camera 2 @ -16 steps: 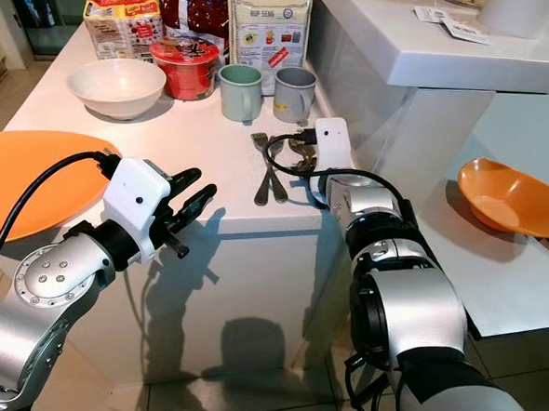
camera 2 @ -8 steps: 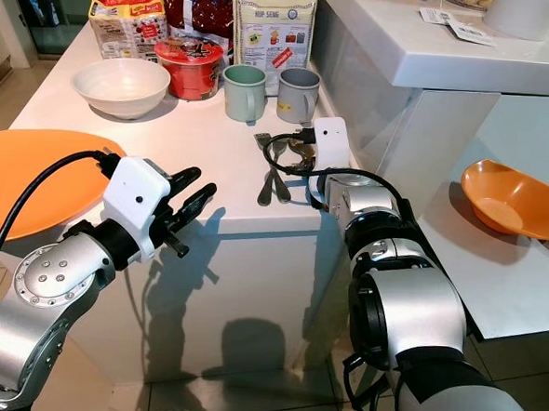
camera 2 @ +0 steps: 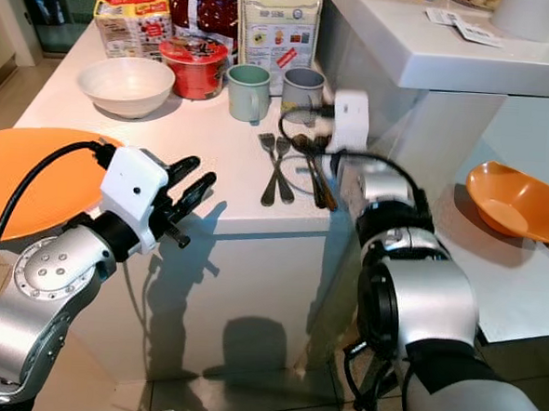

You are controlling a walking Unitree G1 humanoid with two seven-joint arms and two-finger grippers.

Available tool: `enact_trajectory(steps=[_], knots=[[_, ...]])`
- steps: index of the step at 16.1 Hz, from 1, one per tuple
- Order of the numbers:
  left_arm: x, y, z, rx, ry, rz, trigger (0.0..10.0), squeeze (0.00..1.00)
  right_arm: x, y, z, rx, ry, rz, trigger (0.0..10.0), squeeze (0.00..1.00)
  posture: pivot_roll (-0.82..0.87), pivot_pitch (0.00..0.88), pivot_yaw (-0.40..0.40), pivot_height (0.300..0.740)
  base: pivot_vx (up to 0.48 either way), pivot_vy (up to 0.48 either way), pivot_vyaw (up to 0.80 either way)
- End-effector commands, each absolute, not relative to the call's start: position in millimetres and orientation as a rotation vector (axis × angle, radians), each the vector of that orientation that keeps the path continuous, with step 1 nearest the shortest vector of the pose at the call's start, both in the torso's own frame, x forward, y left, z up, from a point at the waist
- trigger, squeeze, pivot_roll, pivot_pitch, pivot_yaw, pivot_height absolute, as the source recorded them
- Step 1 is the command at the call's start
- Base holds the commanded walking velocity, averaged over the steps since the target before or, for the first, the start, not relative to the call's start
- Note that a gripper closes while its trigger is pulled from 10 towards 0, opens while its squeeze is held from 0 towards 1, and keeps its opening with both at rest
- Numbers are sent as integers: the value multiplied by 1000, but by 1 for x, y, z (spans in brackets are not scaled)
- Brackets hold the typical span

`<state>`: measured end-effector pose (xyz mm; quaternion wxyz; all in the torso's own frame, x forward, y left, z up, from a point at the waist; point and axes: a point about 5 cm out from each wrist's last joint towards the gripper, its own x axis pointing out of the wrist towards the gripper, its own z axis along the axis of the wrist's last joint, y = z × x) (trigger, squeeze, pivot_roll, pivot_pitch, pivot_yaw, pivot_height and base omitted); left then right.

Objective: Setting the table

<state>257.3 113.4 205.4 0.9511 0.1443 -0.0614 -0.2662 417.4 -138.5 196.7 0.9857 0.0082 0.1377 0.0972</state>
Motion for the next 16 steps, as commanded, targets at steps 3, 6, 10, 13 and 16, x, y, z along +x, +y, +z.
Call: enact_trajectory(steps=[3, 6, 10, 13, 16], knots=[[261, 114, 208, 298, -138, -534, 10000, 0, 420, -136, 211, 12, 232, 239, 0, 0, 59, 0, -28, 740, 0, 0, 0], [261, 114, 208, 299, -137, -540, 10000, 0, 416, -127, 198, -63, 296, 279, 9686, 0, 53, 0, -22, 740, 0, 0, 0], [264, 112, 209, 303, -141, -547, 10000, 0, 415, -116, 190, -64, 325, 234, 10000, 1000, 48, 0, -19, 740, 0, 0, 0], [264, 110, 210, 301, -146, -548, 10000, 0, 415, -102, 193, -104, 315, 226, 10000, 1000, 50, 10, -29, 740, 0, 0, 0], [263, 110, 212, 298, -155, -540, 10000, 0, 417, -102, 196, -115, 313, 174, 10000, 1000, 55, 25, -43, 740, 0, 0, 0]])
